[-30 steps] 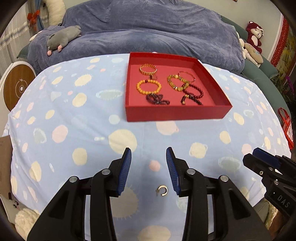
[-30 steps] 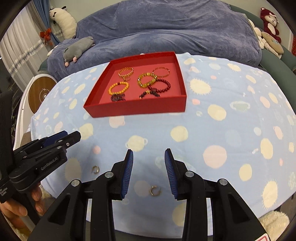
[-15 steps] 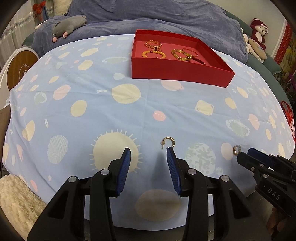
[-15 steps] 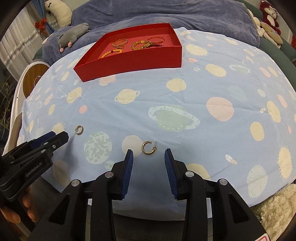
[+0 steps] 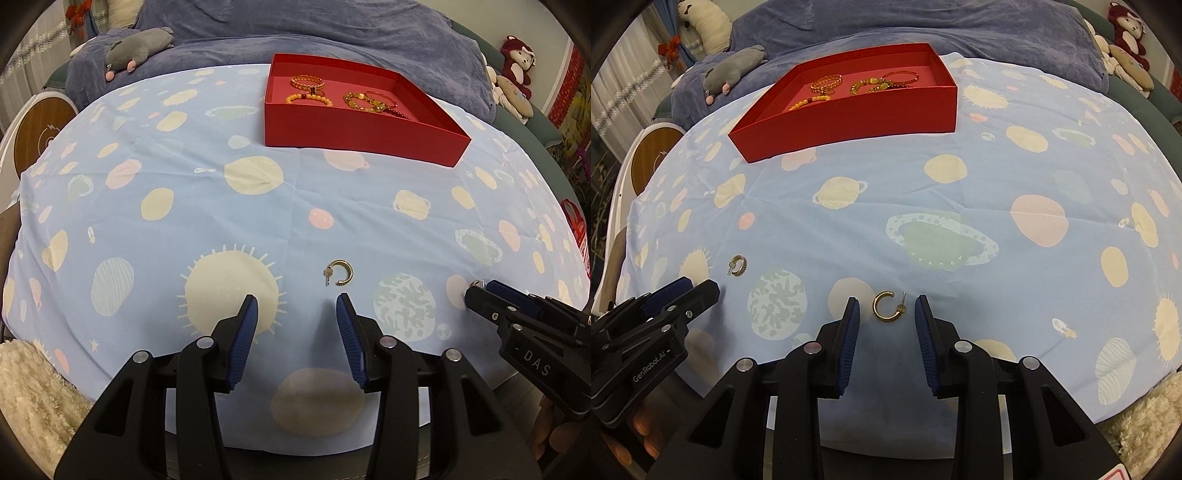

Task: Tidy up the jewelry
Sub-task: 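Grasp a gold hoop earring with the left tool while the right tool grasps the other earring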

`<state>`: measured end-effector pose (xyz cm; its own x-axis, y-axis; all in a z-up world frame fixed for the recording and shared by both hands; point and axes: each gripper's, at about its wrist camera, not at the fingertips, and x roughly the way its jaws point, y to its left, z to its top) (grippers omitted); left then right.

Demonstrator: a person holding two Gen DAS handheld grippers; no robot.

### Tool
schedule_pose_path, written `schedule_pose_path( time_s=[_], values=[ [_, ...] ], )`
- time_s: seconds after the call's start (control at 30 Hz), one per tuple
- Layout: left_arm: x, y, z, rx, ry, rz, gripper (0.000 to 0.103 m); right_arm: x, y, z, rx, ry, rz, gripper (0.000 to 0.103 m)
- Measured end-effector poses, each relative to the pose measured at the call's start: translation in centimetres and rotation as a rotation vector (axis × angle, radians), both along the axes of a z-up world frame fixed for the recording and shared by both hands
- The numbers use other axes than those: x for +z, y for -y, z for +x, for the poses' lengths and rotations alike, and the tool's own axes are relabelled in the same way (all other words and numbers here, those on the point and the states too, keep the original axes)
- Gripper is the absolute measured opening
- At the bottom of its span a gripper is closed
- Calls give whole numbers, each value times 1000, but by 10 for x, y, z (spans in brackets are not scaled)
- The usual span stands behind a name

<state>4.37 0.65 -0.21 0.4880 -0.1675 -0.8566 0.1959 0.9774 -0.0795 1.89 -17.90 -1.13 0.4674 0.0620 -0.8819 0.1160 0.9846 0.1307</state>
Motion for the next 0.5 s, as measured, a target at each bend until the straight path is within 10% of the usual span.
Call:
schedule_pose_path(
  time_s=[0.5],
  values=[
    [-2, 13, 9, -13, 10, -11, 46, 0, 3, -11, -13, -5, 6, 18]
  ],
)
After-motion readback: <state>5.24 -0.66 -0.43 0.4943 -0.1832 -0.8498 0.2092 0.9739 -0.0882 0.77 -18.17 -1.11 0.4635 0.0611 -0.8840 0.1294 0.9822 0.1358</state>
